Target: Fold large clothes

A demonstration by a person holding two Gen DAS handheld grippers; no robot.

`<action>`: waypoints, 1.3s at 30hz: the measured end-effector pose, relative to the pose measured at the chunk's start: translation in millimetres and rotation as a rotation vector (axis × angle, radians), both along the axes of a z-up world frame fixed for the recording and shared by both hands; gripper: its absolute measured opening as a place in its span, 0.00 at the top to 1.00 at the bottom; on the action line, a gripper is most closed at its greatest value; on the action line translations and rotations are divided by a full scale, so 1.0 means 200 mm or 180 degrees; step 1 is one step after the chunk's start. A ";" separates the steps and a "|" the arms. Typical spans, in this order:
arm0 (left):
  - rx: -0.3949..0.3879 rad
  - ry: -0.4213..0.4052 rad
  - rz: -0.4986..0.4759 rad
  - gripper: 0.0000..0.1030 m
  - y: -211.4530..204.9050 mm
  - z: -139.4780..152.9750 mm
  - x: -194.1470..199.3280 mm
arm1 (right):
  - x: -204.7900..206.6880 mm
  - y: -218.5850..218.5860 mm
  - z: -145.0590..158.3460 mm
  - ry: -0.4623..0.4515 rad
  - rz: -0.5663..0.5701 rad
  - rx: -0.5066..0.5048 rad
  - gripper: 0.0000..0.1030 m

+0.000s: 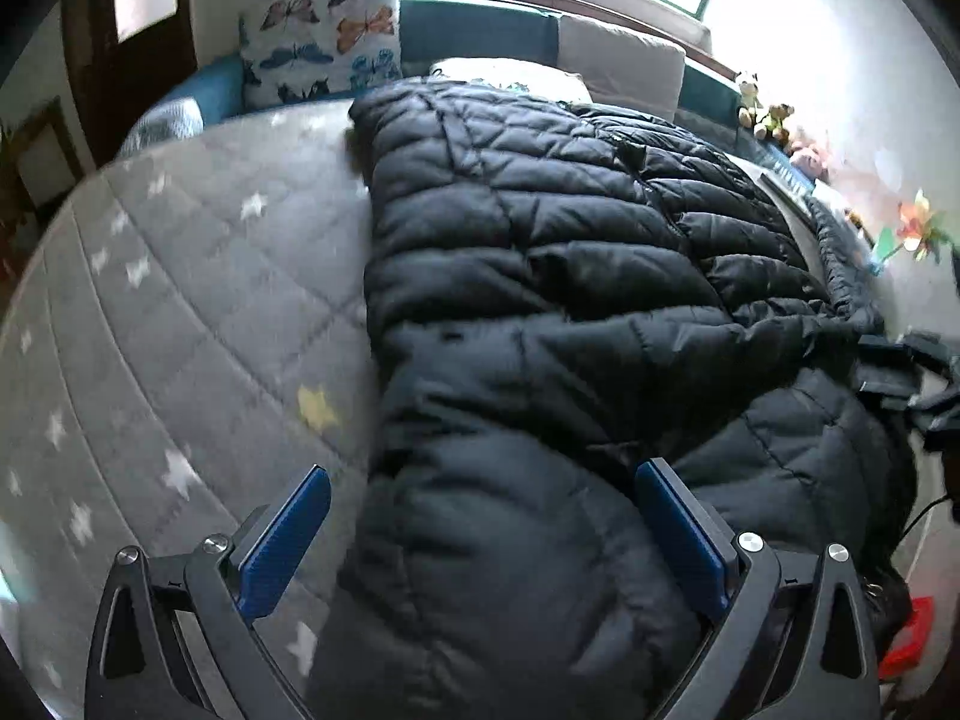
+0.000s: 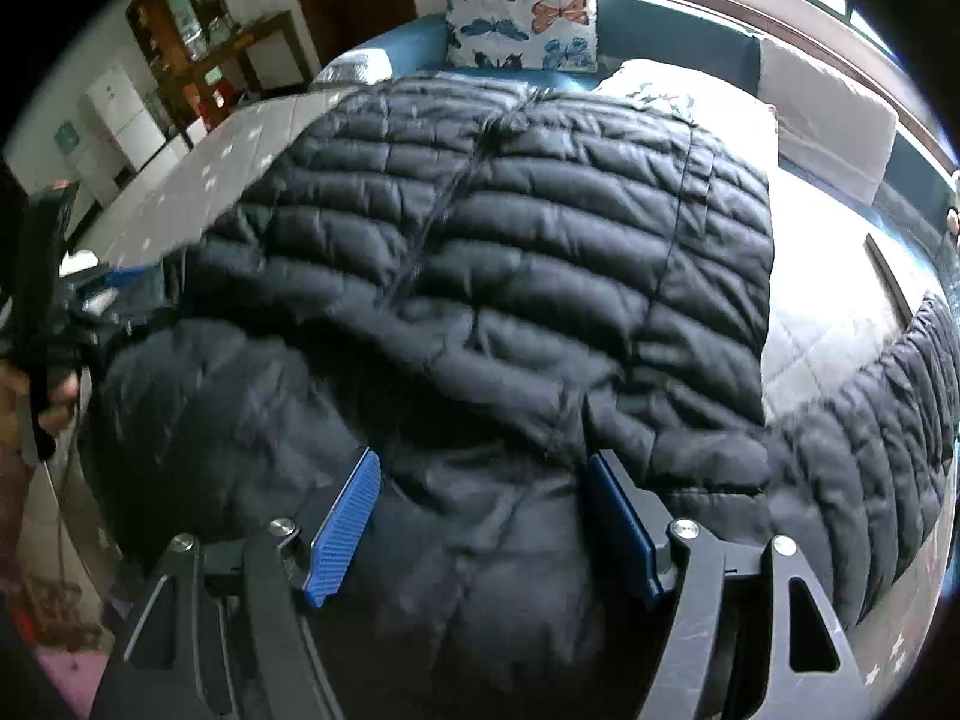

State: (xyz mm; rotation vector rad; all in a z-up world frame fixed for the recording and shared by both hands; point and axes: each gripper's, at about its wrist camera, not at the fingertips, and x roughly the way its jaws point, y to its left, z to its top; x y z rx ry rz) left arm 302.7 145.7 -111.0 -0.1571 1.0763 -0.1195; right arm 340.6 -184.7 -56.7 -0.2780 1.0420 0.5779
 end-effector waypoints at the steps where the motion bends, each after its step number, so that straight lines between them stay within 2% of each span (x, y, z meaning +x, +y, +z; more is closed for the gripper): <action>1: -0.0091 0.0030 0.0023 0.00 0.01 -0.03 -0.01 | -0.01 0.00 -0.02 0.0011 0.0004 -0.0007 0.24; 4: -0.0238 0.0054 0.0089 0.00 0.04 -0.08 -0.03 | -0.02 -0.04 -0.11 0.0053 0.0016 0.0138 0.23; 7: -0.0124 0.0045 0.0093 0.00 0.02 -0.09 -0.03 | -0.01 -0.06 -0.12 0.0074 0.0103 0.0169 0.23; 11: 0.0039 -0.0012 0.0064 0.00 -0.01 -0.06 -0.04 | 0.00 -0.13 0.04 0.0210 -0.0005 0.0305 0.24; 15: 0.0079 0.0006 0.0074 0.00 -0.02 -0.04 -0.03 | -0.07 -0.24 0.23 -0.0029 -0.0109 0.0186 0.24; 19: 0.0311 -0.0073 0.0037 0.00 -0.06 0.02 -0.03 | -0.13 -0.27 0.32 -0.0141 -0.0077 0.0164 0.24; 22: 0.0533 -0.0137 -0.0016 0.00 -0.09 0.07 -0.06 | -0.14 -0.27 0.25 0.0000 -0.0018 0.0288 0.24; 24: 0.0622 -0.0178 -0.0039 0.00 -0.10 0.12 -0.08 | -0.10 -0.26 0.13 0.0151 -0.0055 0.0287 0.24; 26: 0.0648 -0.0230 -0.0048 0.00 -0.11 0.19 -0.11 | -0.06 -0.24 -0.04 0.0272 -0.0108 0.0149 0.23; 28: 0.0686 -0.0309 -0.0057 0.00 -0.12 0.27 -0.15 | -0.04 -0.25 -0.13 0.0340 -0.0140 0.0223 0.23; 32: 0.0796 -0.0539 -0.0162 0.00 -0.20 0.45 -0.22 | -0.04 -0.34 -0.04 0.0347 -0.0162 0.0486 0.24; 34: 0.0785 -0.0594 -0.0224 0.00 -0.25 0.51 -0.22 | -0.05 -0.42 0.04 0.0241 -0.0243 0.0579 0.24; 37: 0.0686 -0.0593 -0.0401 0.00 -0.39 0.54 -0.18 | -0.04 -0.59 0.13 0.0115 -0.0462 0.0709 0.24; 39: 0.0686 -0.0556 -0.0511 0.00 -0.50 0.52 -0.14 | -0.02 -0.76 0.17 0.0022 -0.0735 0.0783 0.24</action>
